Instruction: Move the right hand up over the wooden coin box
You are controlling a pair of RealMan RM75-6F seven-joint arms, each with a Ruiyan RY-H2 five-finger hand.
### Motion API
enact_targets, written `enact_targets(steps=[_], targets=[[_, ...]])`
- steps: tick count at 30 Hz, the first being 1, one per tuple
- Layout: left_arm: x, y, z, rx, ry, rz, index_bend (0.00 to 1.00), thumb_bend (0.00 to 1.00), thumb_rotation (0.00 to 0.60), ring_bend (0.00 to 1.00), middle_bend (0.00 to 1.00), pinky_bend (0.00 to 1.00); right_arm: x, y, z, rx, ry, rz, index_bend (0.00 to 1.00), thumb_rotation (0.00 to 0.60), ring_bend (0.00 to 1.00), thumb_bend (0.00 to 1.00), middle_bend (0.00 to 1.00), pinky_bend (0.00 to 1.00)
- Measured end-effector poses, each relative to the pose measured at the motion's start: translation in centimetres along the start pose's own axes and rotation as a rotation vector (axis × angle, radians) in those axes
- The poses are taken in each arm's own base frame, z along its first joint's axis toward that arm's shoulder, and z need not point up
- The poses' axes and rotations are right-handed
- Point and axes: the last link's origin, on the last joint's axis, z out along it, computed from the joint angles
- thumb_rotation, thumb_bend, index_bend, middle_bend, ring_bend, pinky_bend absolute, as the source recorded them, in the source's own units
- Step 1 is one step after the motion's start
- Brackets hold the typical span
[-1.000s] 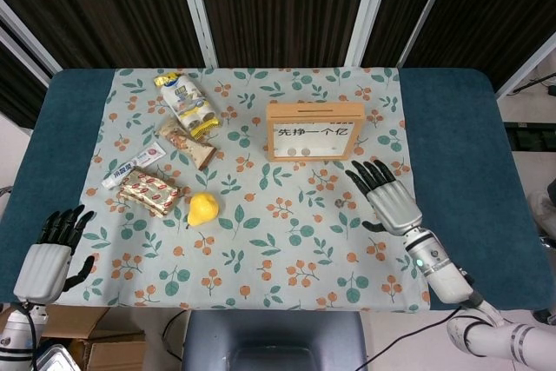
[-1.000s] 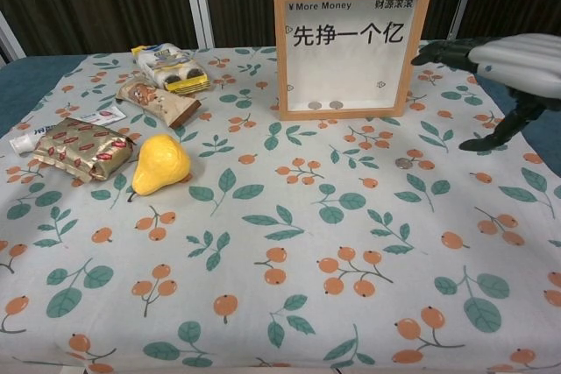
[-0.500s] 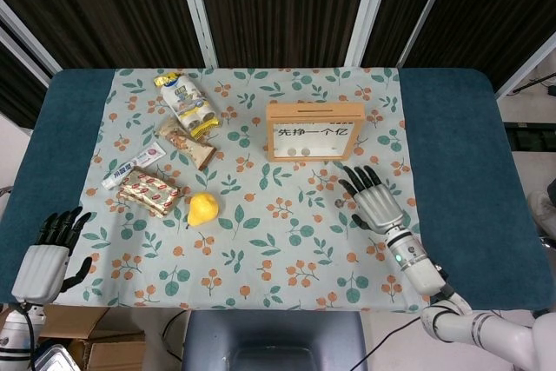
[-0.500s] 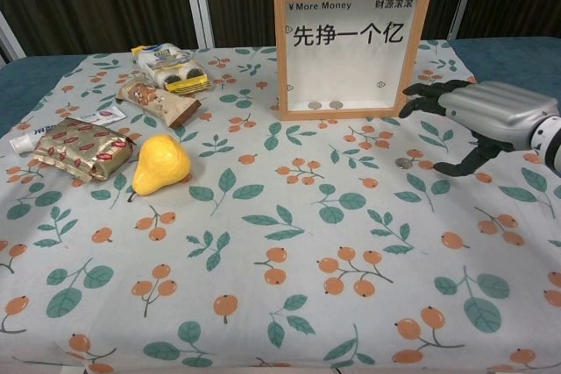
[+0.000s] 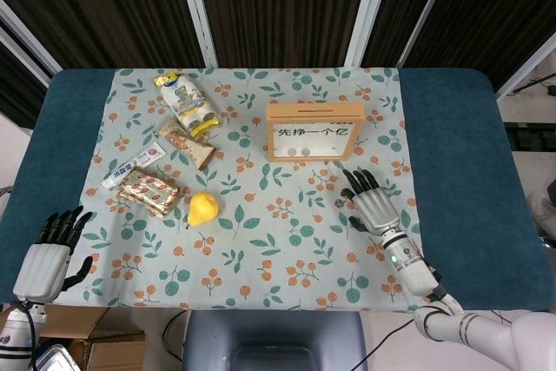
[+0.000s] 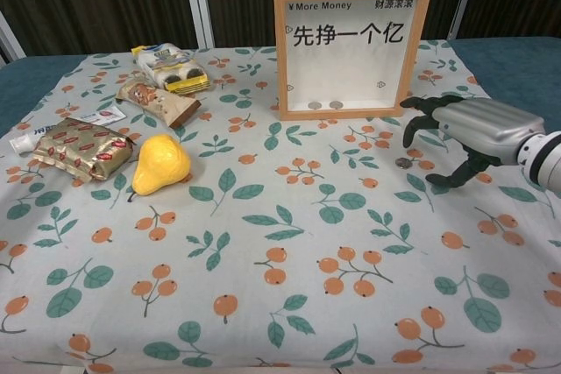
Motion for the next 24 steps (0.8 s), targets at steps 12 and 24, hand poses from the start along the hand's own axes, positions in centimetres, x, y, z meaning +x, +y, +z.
enact_targets(steps=[12,24], targets=[[0.1,0.1,0.2,0.0,-0.001,0.002,0.0,0.39,0.6,0.0,0.0,0.0,0.2,-0.5,1.1,0.011,0.018,0.015,0.51,0.6,0.0,0.48,0.0,0.0],[-0.1,0.0,0.3,-0.006,-0.008,0.006,0.0,0.39,0.6,0.0,0.0,0.0,-0.6,-0.5,1.2,0.0,0.006,0.0,0.53,0.6,0.0,0.48,0.0,0.0]])
